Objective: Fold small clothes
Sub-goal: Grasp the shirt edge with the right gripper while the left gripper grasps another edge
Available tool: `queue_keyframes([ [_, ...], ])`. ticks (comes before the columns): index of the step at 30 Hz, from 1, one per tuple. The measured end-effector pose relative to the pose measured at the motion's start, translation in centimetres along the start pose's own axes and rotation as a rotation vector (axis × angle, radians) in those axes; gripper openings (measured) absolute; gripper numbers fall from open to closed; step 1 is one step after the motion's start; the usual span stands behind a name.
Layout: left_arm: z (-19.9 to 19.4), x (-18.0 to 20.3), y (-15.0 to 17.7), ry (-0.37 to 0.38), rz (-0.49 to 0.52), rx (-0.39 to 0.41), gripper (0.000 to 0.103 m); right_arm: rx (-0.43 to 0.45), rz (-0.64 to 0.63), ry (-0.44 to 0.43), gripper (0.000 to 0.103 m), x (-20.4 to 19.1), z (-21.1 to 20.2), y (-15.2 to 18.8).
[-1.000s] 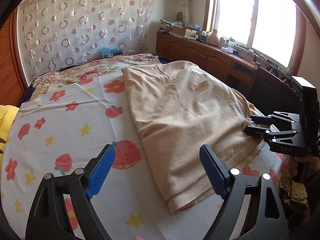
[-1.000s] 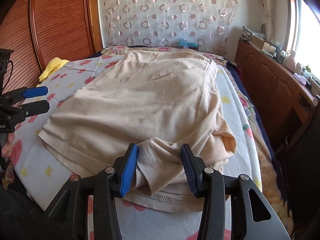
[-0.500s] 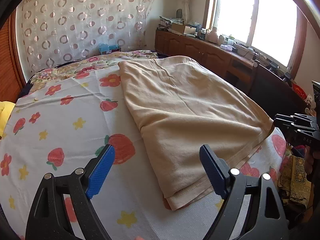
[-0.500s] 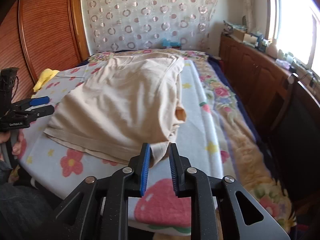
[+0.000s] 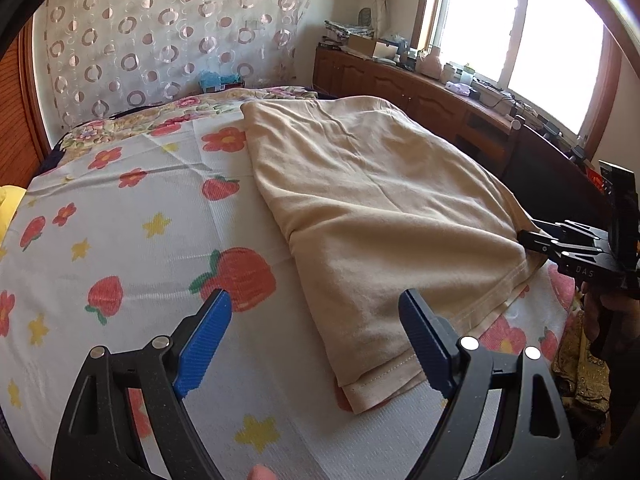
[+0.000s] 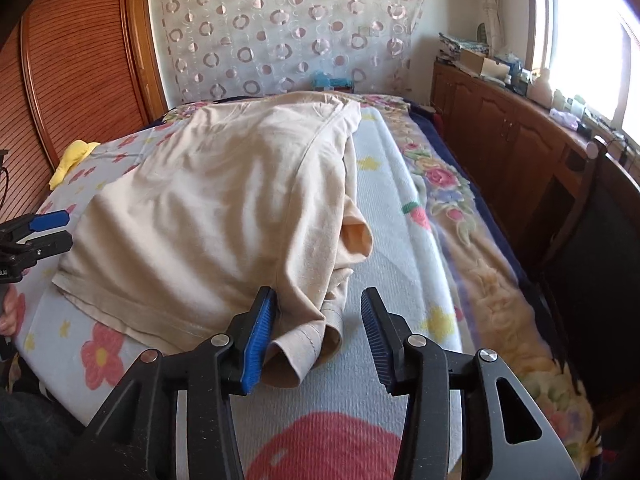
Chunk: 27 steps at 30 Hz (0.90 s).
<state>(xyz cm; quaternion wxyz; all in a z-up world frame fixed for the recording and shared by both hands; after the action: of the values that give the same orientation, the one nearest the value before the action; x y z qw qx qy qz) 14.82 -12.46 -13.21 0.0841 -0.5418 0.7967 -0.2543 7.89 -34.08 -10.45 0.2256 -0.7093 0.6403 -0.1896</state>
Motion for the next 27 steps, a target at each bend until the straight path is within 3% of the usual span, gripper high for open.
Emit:
queue_keyframes([
  [4,0.4,0.2,0.3,0.058,-0.01,-0.025,0.074,0.006,-0.005,-0.007,0.047,0.2,-0.1,-0.2],
  [9,0.5,0.9,0.7,0.093,0.008,-0.04,0.05,0.01,-0.026,-0.029,0.047,-0.2,-0.1,0.0],
  [13,0.7,1.0,1.0,0.094,0.009,-0.048,0.047,0.011,-0.048,-0.03,0.046,-0.7,0.1,0.1],
  [16,0.9,1.2,1.1,0.106,0.006,-0.055,0.046,0.01,-0.064,-0.039,0.035,-1.1,0.1,0.2],
  [20,0.9,1.8,1.7,0.15,0.019,-0.072,0.009,0.006,-0.076,-0.068,0.02,-1.3,0.0,0.3],
  [22,0.1,2.3,1.9,0.146,0.042,-0.05,0.006,0.006,-0.072,-0.089,0.012,-1.7,0.1,0.3],
  [27,-2.4,2.7,2.2,0.135,0.065,-0.011,0.006,0.036,-0.046,-0.128,0.009,-1.5,-0.3,0.5],
])
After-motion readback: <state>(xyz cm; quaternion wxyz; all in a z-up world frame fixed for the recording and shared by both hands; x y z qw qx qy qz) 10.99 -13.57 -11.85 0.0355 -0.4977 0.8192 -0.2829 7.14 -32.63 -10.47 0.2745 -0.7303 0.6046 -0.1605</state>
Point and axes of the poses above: each gripper's, at about its wrist camera, not at the fingertips, and z roughly the way its jaws point, x to its right, y to its underside, the point moved 9 cm from there along z, roughly the way its jaws point, and after that the axes turned 14 degrees about -x, right-handed, at the moved point
